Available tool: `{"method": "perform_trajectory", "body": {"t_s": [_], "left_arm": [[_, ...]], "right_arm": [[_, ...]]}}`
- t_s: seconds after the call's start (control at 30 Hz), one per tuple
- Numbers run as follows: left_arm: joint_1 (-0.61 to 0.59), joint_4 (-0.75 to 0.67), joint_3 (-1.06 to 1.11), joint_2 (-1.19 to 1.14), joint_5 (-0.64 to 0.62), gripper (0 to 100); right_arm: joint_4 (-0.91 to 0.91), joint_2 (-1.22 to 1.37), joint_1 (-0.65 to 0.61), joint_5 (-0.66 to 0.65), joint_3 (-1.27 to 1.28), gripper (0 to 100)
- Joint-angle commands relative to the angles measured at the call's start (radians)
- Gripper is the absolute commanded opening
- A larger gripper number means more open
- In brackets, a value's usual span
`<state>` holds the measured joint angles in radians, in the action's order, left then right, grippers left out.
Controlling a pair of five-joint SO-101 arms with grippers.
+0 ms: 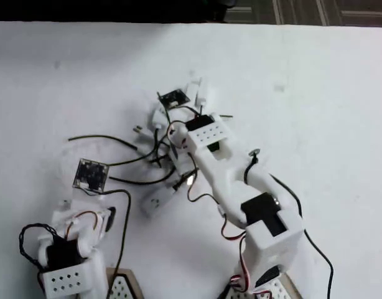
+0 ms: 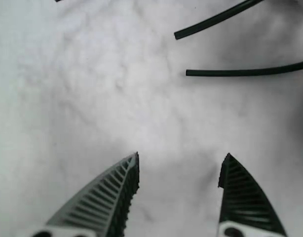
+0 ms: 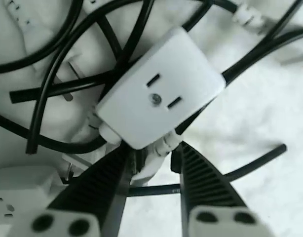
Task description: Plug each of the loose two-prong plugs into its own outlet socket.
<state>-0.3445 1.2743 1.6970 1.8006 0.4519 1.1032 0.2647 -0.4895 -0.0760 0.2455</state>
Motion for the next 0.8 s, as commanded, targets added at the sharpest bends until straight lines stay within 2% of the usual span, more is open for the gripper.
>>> {"method": "perform_trajectory", "body": {"t_s": [0.0, 0.17, 0.5, 0.77], "left_arm": [[-0.008, 0.005, -0.003, 0.002, -0.008, 26], [-0.008, 0.005, -0.003, 0.002, -0.008, 26], [-0.008, 0.005, -0.003, 0.002, -0.008, 26], [-0.008, 0.005, -0.003, 0.002, -0.008, 26]], "right_arm": [[-0.004, 0.005, -0.008, 0.006, -0.028, 9.4], [0.022, -0.021, 0.002, -0.002, -0.032, 1.2], [0.248, -0.383, 0.015, 0.003, -0.043, 1.9], [0.346, -0.7, 0.033, 0.005, -0.041, 1.9]]}}
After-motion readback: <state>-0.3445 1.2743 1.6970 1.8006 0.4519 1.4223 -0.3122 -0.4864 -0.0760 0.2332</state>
